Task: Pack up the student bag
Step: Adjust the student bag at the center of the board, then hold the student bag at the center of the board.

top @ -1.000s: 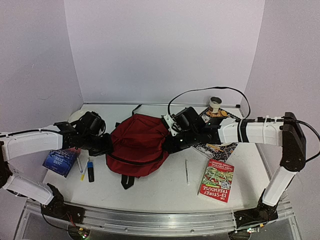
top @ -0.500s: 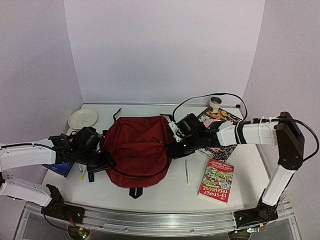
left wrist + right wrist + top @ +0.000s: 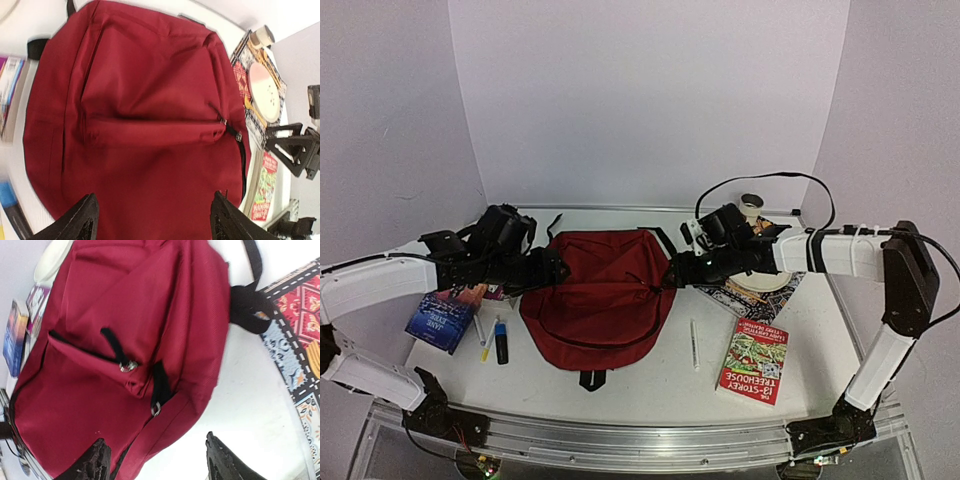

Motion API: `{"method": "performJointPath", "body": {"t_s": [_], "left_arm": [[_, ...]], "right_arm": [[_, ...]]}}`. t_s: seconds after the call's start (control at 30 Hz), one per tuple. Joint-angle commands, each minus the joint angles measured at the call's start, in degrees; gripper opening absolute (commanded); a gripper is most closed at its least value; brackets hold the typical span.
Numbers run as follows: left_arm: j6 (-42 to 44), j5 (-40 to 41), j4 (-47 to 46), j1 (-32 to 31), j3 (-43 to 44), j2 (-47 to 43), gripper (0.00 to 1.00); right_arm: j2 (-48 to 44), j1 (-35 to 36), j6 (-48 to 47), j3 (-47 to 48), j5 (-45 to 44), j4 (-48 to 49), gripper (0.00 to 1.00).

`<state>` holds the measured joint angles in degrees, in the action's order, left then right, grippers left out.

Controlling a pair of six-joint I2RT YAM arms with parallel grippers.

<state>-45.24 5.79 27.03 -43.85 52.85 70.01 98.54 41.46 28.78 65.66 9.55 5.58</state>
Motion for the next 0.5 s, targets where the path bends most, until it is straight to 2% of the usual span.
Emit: {"method": "performJointPath", "body": {"t_s": [0.0, 0.47], "left_arm": [[5.33, 1.87, -0.14, 0.78, 7.66, 5.82, 0.8], [9.94, -3.96, -0.99, 1.04, 26.63, 30.96, 0.82]], "right_arm": [[-1.31, -0.67, 1.92, 2.69, 0.42, -0.31, 0.68], [10.2, -3.22, 4.52, 7.98, -1.78, 3.93, 0.86]]}}
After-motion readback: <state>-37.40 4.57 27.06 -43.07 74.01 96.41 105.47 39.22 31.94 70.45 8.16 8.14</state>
